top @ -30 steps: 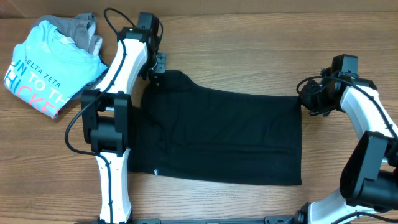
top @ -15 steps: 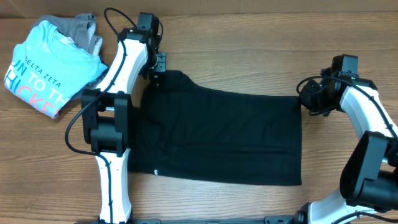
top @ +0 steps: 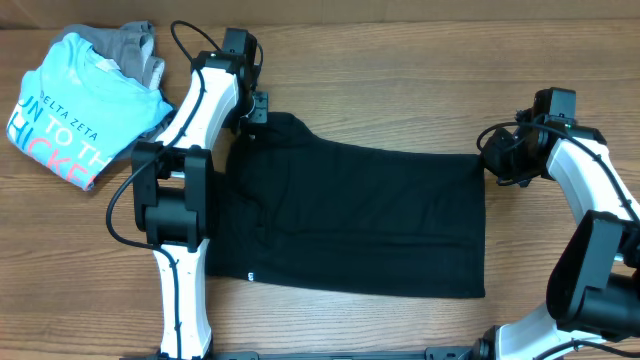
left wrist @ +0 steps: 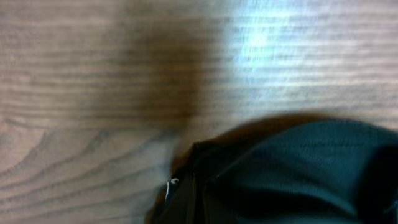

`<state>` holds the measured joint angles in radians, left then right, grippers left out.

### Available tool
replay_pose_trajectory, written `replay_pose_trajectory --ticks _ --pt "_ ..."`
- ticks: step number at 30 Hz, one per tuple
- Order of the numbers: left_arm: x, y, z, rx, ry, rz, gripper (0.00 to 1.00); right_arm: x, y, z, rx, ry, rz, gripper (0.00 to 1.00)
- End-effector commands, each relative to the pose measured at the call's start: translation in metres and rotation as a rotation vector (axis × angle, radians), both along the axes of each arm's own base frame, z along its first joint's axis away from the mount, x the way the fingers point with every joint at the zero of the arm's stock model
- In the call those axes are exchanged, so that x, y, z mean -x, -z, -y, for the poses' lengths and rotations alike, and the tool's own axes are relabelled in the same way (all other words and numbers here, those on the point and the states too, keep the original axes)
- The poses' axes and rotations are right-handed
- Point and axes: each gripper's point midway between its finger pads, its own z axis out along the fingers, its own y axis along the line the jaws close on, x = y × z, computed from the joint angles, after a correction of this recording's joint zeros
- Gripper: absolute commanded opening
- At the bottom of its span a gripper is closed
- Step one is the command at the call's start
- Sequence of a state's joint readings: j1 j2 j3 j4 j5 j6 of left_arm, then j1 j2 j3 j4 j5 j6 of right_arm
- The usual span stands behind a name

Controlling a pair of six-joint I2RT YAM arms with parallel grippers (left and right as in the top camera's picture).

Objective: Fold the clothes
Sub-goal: 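Lift the top edge with both grippers and fold it down toward the bottom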

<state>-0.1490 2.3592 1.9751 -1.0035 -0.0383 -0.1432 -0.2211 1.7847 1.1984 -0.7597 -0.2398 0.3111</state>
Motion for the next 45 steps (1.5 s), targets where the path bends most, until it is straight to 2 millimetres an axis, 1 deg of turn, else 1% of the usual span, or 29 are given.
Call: replay_pose_trajectory --ticks 1,4,6,11,13,18,22,25,26,29,31,33,39,40,42,44,45 --pt "-0.008 -0.019 -0.009 -0.038 -0.005 0.028 0.04 -0.005 -0.01 0.002 0.001 0.006 0.038 0.04" --pt "-0.008 -0.046 -0.019 -0.095 -0.017 0.037 0.04 -0.007 -0.011 0.007 0.004 0.017 0.052 0.04" --pt "-0.004 -0.064 -0.025 -0.125 -0.023 0.029 0.04 -0.007 -0.012 0.013 0.004 0.032 0.051 0.04" --pt "0.008 -0.091 -0.03 -0.131 -0.028 -0.008 0.04 0.001 -0.013 0.021 -0.002 0.057 0.025 0.04" --pt "0.016 -0.095 -0.031 -0.135 -0.026 -0.035 0.04 0.005 -0.014 0.022 -0.005 0.064 0.015 0.04" --pt "0.041 -0.093 -0.033 -0.144 -0.031 -0.137 0.04 0.016 -0.021 0.02 -0.011 0.068 -0.009 0.04" --pt "0.066 -0.092 -0.02 -0.063 -0.031 -0.241 0.04 0.038 -0.023 0.012 -0.045 0.065 -0.087 0.04" --pt "0.083 -0.094 -0.02 -0.058 -0.03 -0.31 0.04 0.052 -0.02 0.007 -0.063 0.064 -0.149 0.04" --pt "0.084 -0.094 -0.02 -0.057 -0.027 -0.315 0.04 0.056 -0.02 0.006 -0.066 0.061 -0.164 0.04" --pt "0.085 -0.097 -0.01 0.002 0.001 -0.315 0.04 0.069 -0.019 0.002 -0.078 0.048 -0.214 0.04" --pt "0.086 -0.103 -0.005 0.028 0.007 -0.305 0.04 0.074 -0.019 0.0 -0.083 0.032 -0.233 0.04" --pt "0.087 -0.113 -0.005 0.033 0.009 -0.281 0.04 0.08 -0.019 -0.003 -0.094 0.022 -0.255 0.04" --pt "0.093 -0.157 -0.01 0.019 0.029 -0.171 0.04 0.086 -0.02 -0.006 -0.108 0.006 -0.275 0.04" --pt "0.097 -0.164 -0.013 0.008 0.028 -0.155 0.04 0.086 -0.02 -0.006 -0.108 0.006 -0.275 0.04" --pt "0.107 -0.172 -0.018 -0.011 0.026 -0.149 0.06 0.088 -0.02 -0.007 -0.107 -0.011 -0.276 0.04" --pt "0.12 -0.172 -0.025 -0.039 0.021 -0.168 0.06 0.09 -0.02 -0.007 -0.103 -0.036 -0.279 0.04" --pt "0.128 -0.169 -0.028 -0.053 0.019 -0.19 0.06 0.091 -0.02 -0.006 -0.095 -0.039 -0.286 0.04"
